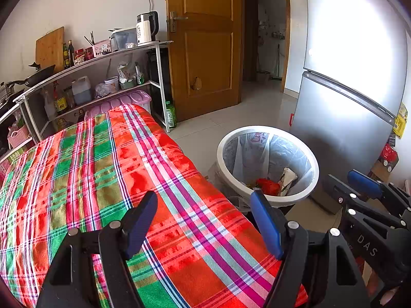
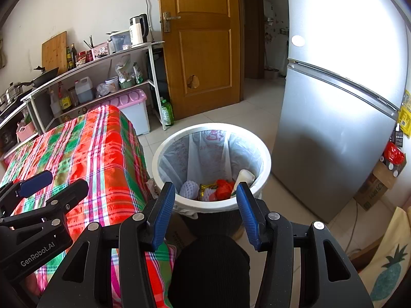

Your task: Collect trash

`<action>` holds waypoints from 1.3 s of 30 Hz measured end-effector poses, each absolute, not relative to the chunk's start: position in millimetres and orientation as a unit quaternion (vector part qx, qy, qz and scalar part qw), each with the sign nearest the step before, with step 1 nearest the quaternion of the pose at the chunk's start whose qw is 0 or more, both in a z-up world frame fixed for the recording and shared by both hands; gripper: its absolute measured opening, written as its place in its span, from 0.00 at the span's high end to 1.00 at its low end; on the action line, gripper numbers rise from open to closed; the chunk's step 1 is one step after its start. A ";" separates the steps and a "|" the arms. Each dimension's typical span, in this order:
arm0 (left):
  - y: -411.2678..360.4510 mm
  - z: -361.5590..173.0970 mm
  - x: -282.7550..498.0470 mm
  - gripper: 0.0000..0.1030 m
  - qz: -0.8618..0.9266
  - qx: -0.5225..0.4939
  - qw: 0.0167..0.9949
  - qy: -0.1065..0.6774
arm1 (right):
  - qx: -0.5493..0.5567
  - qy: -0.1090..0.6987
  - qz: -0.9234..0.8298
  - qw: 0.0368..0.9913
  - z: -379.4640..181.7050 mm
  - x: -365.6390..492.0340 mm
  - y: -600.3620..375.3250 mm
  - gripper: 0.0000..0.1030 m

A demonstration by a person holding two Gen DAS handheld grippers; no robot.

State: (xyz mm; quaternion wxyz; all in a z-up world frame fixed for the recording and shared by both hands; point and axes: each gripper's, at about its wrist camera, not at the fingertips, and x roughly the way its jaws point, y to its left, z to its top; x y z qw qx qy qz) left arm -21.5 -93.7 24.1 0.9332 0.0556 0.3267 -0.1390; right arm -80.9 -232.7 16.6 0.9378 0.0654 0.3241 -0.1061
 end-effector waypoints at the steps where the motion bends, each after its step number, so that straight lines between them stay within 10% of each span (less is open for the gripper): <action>1: -93.8 24.1 -21.6 0.26 -0.139 0.055 0.933 0.327 | 0.065 0.324 -0.106 0.938 16.7 -80.9 -232.7 0.51; 39: -92.1 23.8 -21.1 0.26 -0.141 0.047 0.933 0.327 | 0.064 0.324 -0.104 0.938 16.3 -79.3 -233.1 0.51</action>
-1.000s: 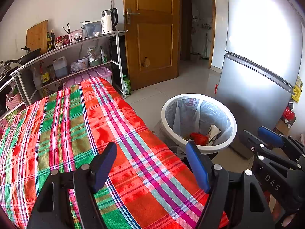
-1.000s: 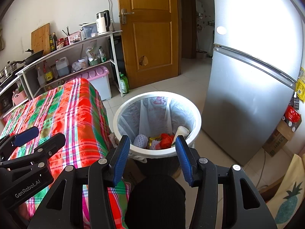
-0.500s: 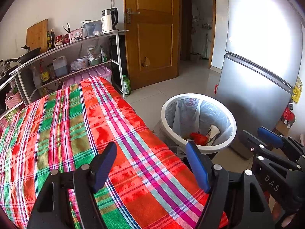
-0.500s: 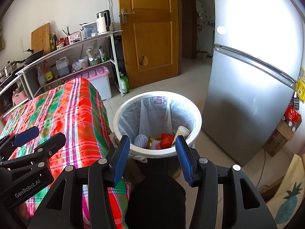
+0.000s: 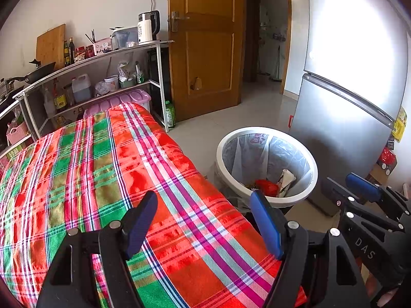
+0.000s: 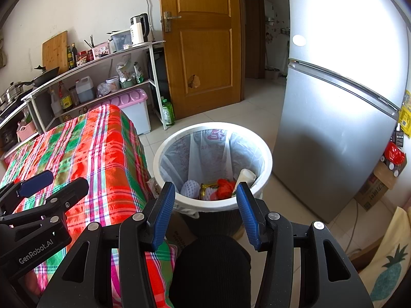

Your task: Collect trash

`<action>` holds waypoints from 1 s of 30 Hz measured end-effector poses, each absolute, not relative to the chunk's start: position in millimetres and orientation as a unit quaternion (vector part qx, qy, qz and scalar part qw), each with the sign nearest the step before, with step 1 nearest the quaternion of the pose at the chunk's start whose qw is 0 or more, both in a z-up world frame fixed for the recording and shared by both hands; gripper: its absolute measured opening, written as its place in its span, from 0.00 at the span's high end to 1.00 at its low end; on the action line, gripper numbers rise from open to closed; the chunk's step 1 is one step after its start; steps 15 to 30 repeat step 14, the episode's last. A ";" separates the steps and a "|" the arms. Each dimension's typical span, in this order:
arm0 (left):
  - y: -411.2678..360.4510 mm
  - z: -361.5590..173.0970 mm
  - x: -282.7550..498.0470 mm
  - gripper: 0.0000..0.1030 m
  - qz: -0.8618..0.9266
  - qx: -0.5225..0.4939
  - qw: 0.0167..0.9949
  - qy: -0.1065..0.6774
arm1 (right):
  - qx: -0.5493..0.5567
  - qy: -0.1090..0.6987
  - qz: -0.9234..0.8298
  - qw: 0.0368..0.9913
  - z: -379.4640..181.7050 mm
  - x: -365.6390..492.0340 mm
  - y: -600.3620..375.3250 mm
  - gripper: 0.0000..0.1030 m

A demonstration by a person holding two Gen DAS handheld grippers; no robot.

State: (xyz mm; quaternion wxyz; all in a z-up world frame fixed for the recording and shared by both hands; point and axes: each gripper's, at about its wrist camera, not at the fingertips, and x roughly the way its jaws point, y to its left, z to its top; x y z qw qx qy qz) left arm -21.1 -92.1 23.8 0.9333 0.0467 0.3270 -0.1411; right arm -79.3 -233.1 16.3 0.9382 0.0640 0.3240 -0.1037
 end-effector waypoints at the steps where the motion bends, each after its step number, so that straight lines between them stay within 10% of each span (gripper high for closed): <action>1: -92.3 23.9 -21.3 0.26 -0.141 0.046 0.933 0.327 | 0.064 0.324 -0.104 0.938 16.2 -79.0 -233.5 0.51; 30: -92.8 23.9 -21.1 0.26 -0.141 0.045 0.933 0.327 | 0.066 0.324 -0.104 0.938 15.3 -80.6 -232.5 0.51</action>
